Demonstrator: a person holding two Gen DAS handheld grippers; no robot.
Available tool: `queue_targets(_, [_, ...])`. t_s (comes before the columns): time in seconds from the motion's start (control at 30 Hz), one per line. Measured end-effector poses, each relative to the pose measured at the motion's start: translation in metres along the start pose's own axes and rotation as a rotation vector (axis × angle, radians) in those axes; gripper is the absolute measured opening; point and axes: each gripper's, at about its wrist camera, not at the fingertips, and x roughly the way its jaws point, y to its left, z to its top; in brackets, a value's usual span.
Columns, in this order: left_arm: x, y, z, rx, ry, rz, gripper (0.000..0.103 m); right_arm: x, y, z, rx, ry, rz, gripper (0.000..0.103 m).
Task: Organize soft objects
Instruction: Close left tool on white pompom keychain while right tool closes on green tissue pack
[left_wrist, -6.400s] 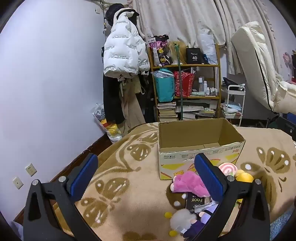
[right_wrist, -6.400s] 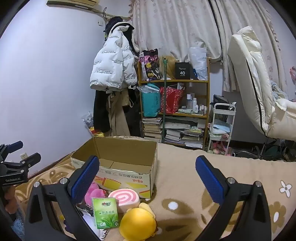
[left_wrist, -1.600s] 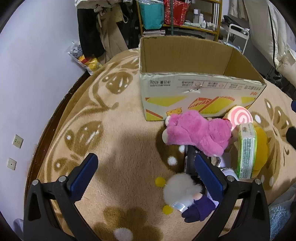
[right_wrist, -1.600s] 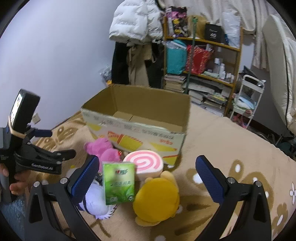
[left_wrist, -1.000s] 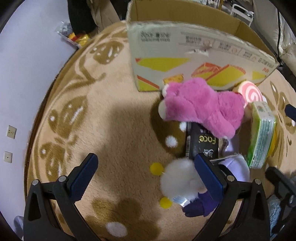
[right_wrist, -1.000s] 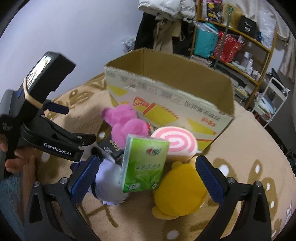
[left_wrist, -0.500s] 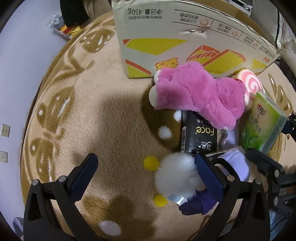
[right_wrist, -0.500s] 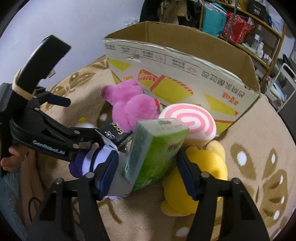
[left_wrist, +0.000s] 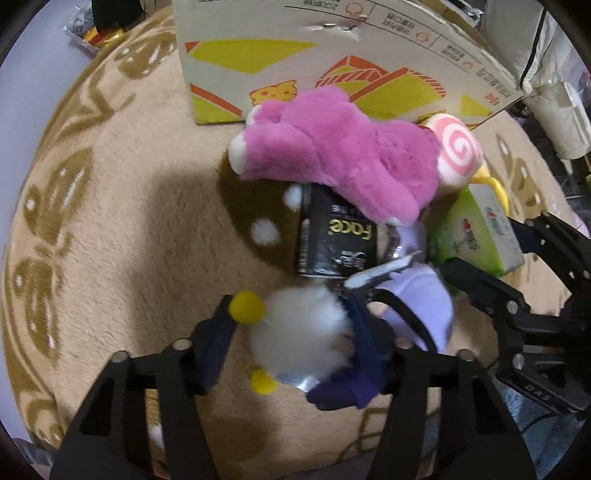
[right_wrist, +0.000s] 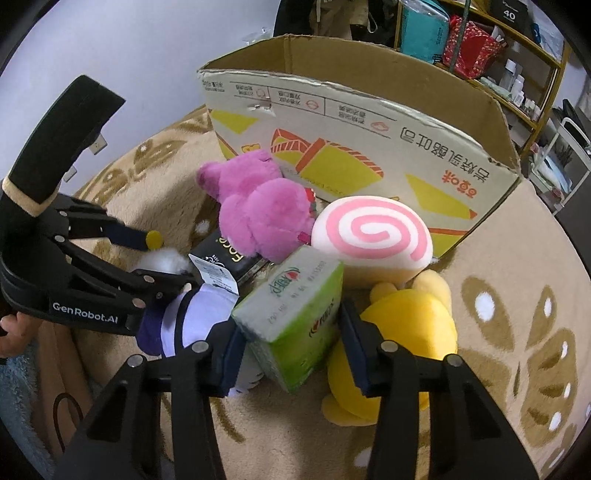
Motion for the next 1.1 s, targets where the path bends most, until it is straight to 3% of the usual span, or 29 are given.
queue_targets(0.1, [-0.004,-0.008,-0.007,0.015,-0.008,-0.03,0.036,-0.002,-0.001,-0.001,0.003,-0.003,-0.006,0.05])
queue_targets(0.23, [-0.009,-0.018,-0.009,0.034,-0.029,-0.028,0.028,-0.005,-0.002,-0.001,0.01,-0.009,0.02,0.05])
queue_targets(0.73, [-0.016,-0.019,-0.012,0.032,-0.101,0.036,0.017,-0.013,-0.003,-0.004,0.01,-0.027,-0.001,0.05])
queue_targets(1.1, [-0.024,-0.009,-0.015,0.017,-0.142,0.022,0.011,-0.024,-0.005,-0.005,0.025,-0.062,-0.02,0.05])
